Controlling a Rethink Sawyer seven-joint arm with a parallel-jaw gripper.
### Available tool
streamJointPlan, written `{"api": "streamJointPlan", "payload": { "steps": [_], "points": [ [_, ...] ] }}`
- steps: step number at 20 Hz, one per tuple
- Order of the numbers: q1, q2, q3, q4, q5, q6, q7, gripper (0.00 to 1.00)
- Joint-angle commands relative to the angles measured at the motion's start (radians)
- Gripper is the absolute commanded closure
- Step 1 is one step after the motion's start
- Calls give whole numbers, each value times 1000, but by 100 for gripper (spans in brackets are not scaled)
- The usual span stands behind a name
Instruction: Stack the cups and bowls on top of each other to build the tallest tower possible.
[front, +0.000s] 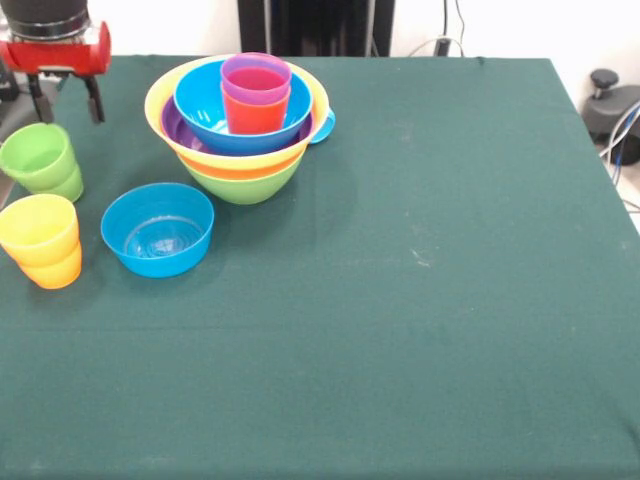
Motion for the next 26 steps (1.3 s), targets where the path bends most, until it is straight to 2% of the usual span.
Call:
{"api": "streamJointPlan", "payload": {
  "steps": [1, 15, 26],
  "points": [
    [27, -20, 55, 13, 3, 97, -232, 0],
    [26, -23, 56, 32, -8, 90, -226, 0],
    [50, 32, 33, 16, -56, 23, -176, 0]
  ]
}}
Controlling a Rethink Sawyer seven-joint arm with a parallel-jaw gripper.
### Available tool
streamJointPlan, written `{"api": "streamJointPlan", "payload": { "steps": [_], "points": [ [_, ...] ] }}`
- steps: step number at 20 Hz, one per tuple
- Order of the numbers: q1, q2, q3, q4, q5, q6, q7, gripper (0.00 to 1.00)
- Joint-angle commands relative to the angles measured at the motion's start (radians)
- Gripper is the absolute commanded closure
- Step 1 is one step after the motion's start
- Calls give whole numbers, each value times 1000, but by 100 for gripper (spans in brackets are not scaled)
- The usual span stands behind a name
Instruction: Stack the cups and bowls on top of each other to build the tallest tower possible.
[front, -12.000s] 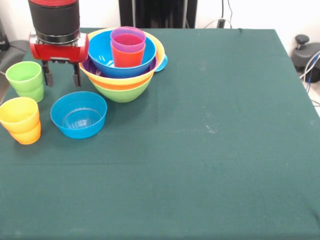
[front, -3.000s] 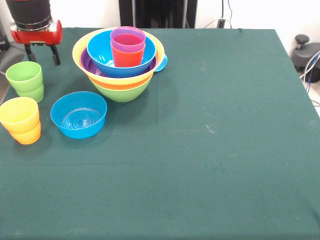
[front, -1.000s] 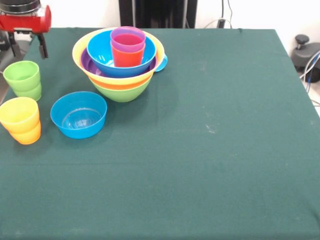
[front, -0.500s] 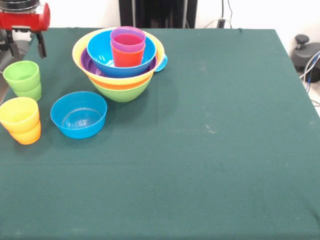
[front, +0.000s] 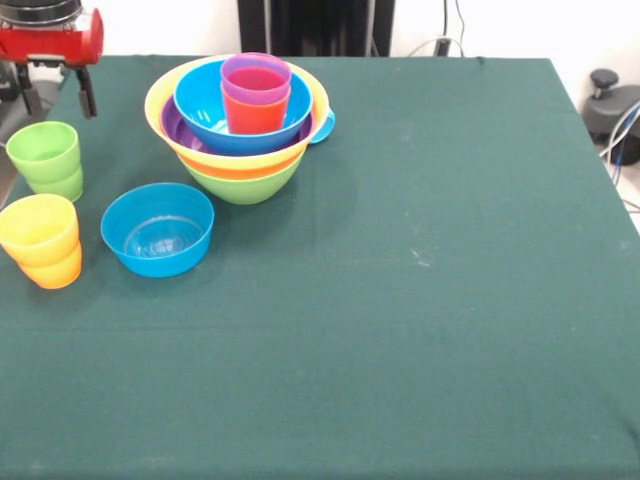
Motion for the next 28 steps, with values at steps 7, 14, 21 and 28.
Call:
{"api": "streamJointPlan", "payload": {
  "steps": [7, 14, 21, 28],
  "points": [
    [62, 104, -6, 0, -92, -15, -146, 0],
    [64, 132, -6, -15, -92, -22, -135, 0],
    [67, 146, -3, -33, -89, -13, -135, 0],
    [53, 133, 8, -31, -72, 19, -170, 0]
  ]
}}
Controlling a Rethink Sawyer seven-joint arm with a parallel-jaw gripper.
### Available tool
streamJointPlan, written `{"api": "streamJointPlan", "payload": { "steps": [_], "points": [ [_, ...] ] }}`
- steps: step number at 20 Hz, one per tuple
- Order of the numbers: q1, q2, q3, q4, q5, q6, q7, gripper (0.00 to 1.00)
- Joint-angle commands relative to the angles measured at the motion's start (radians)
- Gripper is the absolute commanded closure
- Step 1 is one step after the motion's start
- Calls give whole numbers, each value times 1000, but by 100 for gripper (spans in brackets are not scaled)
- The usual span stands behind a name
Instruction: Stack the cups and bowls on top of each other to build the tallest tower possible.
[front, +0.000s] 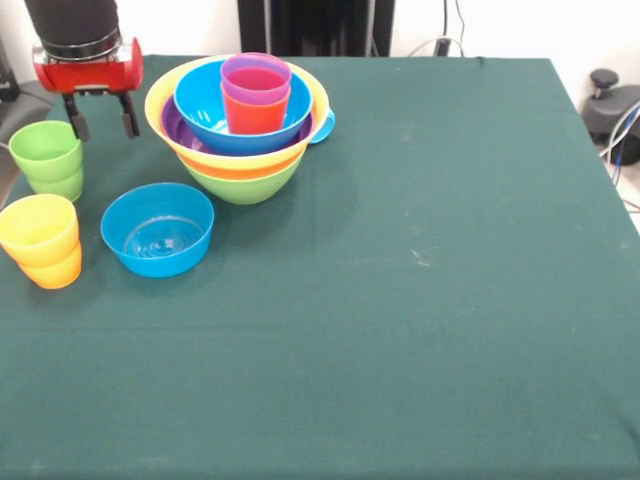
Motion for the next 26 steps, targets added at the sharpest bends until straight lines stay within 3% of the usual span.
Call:
{"api": "streamJointPlan", "payload": {
  "steps": [1, 9, 19, 26],
  "points": [
    [37, 34, 9, -24, -54, 25, -176, 0],
    [17, -11, 20, 3, -34, 56, -205, 0],
    [-3, -7, 34, -31, -32, 85, -259, 0],
    [6, 12, 24, -44, -59, 58, -242, 0]
  ]
}}
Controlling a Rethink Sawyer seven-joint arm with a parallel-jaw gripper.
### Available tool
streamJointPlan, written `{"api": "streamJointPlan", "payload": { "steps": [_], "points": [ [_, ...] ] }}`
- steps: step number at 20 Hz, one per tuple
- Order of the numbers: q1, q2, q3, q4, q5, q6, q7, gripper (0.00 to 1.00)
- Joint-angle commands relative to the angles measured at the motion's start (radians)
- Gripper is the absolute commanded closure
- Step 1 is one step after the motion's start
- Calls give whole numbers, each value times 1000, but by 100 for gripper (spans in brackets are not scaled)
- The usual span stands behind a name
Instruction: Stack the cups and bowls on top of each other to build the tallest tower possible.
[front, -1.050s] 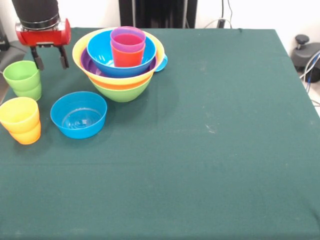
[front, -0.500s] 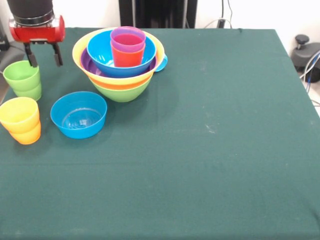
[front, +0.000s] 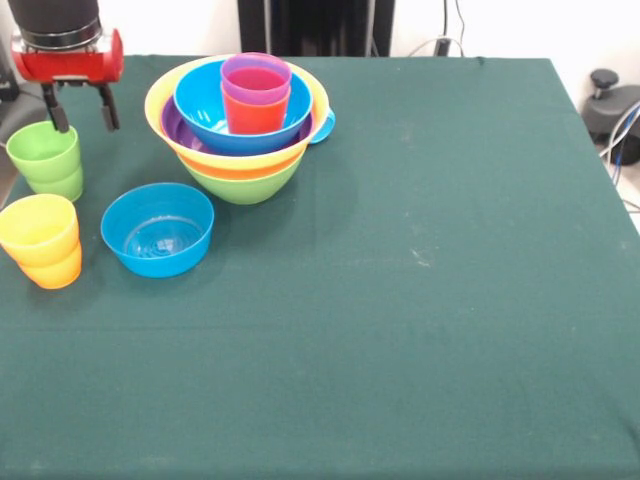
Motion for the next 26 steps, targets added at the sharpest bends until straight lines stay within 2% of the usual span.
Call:
{"api": "streamJointPlan", "payload": {
  "steps": [1, 9, 13, 26],
  "points": [
    [29, 35, 20, -43, -60, 50, -234, 0],
    [37, 66, -4, -83, -107, 24, -223, 0],
    [26, 107, -5, -118, -131, 4, -231, 0],
    [20, 157, 2, -179, -159, 22, -278, 0]
  ]
}}
